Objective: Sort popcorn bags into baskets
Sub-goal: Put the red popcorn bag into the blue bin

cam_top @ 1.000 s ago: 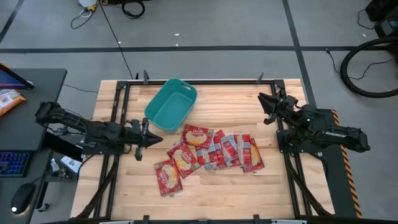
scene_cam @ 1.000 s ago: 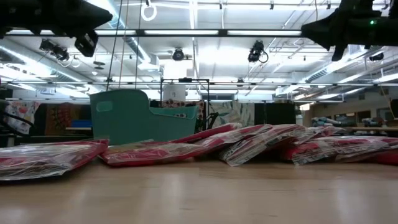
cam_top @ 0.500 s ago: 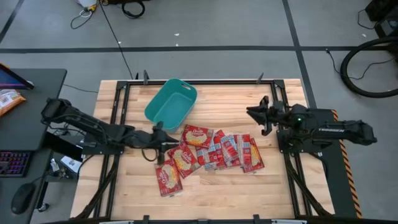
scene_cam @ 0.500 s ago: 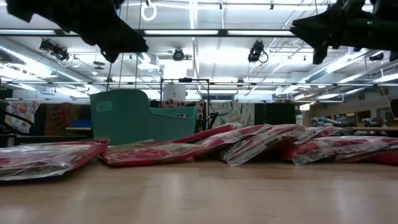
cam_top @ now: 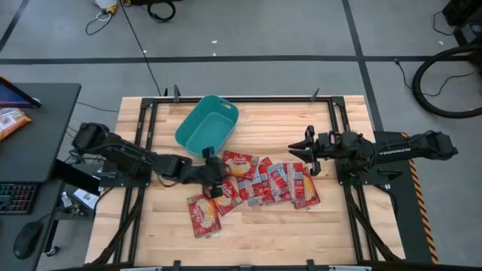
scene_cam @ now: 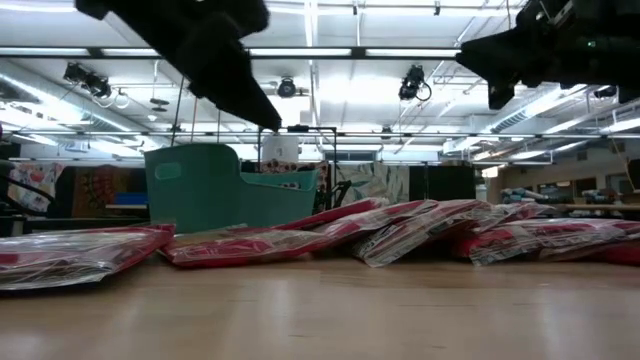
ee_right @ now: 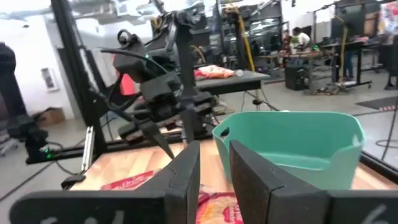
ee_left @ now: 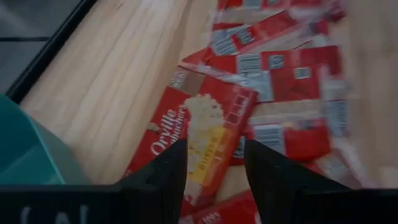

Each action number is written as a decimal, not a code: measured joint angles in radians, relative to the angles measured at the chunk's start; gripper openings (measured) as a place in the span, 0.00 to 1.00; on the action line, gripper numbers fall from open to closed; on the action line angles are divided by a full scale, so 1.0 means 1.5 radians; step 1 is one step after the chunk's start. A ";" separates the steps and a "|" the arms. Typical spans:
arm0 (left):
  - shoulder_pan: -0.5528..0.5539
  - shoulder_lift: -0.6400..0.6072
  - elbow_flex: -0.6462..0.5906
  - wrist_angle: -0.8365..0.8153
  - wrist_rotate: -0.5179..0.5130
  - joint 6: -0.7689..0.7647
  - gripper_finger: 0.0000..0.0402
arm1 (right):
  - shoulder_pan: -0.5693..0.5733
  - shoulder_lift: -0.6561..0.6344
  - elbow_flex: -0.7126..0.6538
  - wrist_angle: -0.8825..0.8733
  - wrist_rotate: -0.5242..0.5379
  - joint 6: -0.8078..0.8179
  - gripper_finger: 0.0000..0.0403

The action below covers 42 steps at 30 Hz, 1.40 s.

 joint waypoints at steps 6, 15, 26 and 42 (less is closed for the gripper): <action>0.000 0.103 0.121 -0.136 -0.033 -0.016 0.51 | 0.035 0.002 0.043 -0.048 0.011 -0.064 0.23; -0.015 0.253 0.239 -0.223 -0.057 0.014 0.55 | 0.051 0.009 0.075 -0.142 0.067 -0.083 0.23; -0.027 0.363 0.330 -0.354 -0.148 0.022 0.60 | 0.051 0.009 0.075 -0.147 0.067 -0.088 0.23; -0.006 0.400 0.327 -0.343 -0.124 0.045 0.58 | 0.051 0.009 0.075 -0.146 0.067 -0.081 0.23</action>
